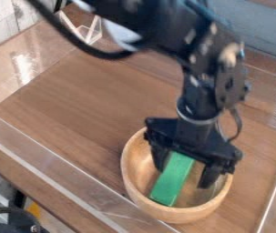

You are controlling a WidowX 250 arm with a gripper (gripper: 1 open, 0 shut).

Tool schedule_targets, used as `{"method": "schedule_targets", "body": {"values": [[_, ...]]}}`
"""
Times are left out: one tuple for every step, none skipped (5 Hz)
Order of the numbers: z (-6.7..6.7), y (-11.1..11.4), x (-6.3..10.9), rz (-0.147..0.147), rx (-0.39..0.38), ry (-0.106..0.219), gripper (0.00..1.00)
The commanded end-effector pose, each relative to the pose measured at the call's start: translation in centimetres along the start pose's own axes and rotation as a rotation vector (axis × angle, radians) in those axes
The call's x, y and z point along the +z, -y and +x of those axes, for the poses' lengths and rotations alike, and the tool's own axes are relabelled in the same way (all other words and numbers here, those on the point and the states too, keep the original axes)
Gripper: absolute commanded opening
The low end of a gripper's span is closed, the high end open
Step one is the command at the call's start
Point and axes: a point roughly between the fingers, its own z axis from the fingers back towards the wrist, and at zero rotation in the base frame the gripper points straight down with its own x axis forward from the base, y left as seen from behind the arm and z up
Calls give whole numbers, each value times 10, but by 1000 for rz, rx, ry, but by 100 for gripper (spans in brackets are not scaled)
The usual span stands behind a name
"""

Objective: Remove the green block from inside the brown bowl and put it on the table

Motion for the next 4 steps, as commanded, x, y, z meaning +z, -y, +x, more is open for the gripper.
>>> {"method": "schedule_targets", "body": {"values": [[7,-5,-1,7,45,26,100],[9,-10,-7,12,87,25,100],[14,-11,-8,9,73,26,0],[18,-10,-3,-6,59,29,0]]}}
